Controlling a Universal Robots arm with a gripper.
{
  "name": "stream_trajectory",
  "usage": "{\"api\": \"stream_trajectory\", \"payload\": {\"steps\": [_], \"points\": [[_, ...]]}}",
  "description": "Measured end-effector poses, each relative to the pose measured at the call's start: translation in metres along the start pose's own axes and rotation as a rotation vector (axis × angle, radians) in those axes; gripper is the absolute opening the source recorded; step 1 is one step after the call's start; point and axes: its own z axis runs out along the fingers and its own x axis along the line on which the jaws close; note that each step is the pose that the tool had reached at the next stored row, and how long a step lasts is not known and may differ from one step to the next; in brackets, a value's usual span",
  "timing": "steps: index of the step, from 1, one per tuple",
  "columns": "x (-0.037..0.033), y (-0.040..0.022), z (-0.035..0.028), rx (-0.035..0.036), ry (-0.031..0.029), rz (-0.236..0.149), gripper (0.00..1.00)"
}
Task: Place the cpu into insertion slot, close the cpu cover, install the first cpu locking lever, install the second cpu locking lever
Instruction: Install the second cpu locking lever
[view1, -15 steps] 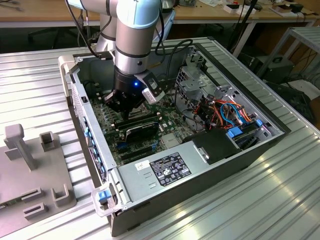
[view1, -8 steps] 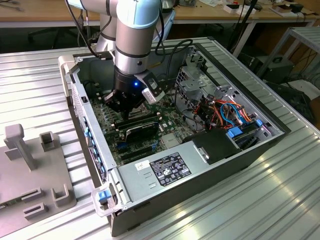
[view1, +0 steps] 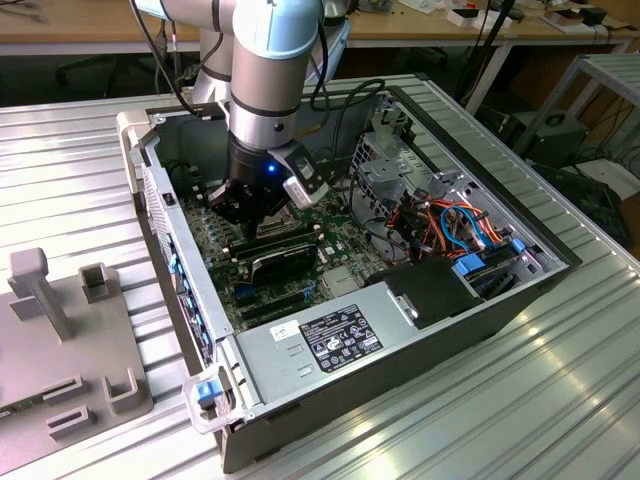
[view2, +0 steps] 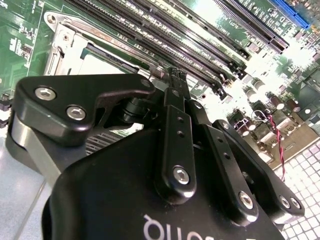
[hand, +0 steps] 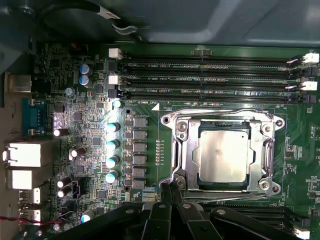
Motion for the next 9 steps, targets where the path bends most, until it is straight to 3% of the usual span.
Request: {"api": "stream_trajectory", "payload": {"steps": [9], "points": [[-0.0001, 0.0028, 0.0025, -0.0025, 0.0002, 0.000, 0.11]]}}
